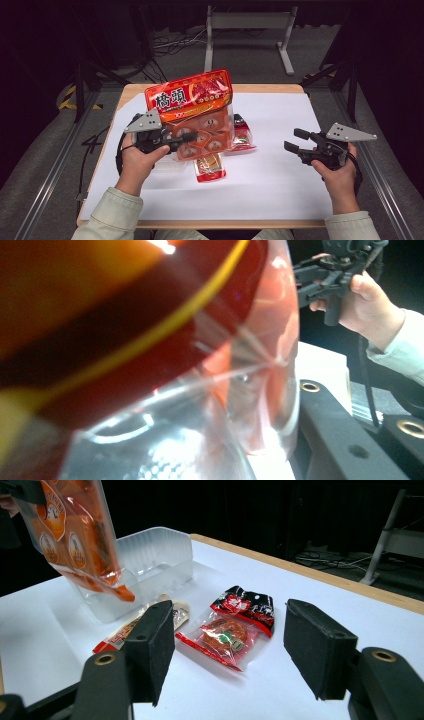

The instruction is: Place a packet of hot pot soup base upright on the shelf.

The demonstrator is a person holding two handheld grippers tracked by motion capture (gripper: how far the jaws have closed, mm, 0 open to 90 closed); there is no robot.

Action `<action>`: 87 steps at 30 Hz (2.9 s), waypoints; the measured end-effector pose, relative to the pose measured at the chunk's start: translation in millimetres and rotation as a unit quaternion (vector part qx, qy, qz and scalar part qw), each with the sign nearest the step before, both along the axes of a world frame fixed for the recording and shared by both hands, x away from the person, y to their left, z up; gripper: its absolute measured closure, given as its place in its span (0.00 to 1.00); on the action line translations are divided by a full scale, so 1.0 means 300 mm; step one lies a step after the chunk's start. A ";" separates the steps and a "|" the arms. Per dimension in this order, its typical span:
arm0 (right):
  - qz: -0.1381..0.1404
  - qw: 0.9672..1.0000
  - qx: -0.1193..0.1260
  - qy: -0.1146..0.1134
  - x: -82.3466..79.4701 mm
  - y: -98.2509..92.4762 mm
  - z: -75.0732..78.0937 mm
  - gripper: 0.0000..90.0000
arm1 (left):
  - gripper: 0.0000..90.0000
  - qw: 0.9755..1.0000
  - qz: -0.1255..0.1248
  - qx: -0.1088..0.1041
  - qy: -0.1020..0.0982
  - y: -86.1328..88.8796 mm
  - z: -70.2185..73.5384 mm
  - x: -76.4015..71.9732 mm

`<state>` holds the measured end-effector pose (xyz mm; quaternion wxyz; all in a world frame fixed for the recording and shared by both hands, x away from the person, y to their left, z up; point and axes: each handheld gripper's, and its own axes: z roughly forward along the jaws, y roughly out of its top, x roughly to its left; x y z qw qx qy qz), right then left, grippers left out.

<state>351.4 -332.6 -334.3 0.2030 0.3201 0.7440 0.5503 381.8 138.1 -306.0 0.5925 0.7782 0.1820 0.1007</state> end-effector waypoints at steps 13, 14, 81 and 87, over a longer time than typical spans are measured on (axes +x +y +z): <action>-0.007 1.000 -0.001 0.006 0.009 -0.012 -0.013 0.42 | 0.78 0.999 0.042 0.022 -0.015 0.031 0.034 0.085; -0.008 1.000 0.000 0.007 0.010 -0.014 -0.014 0.42 | 0.78 0.999 0.047 0.023 -0.015 0.037 0.036 0.095; 0.012 0.999 0.006 0.031 0.024 0.005 -0.056 0.38 | 0.78 0.975 0.218 0.040 -0.013 0.213 -0.126 0.304; 0.013 0.999 0.005 0.033 0.026 0.005 -0.062 0.37 | 0.78 0.974 0.219 0.054 -0.002 0.196 -0.160 0.317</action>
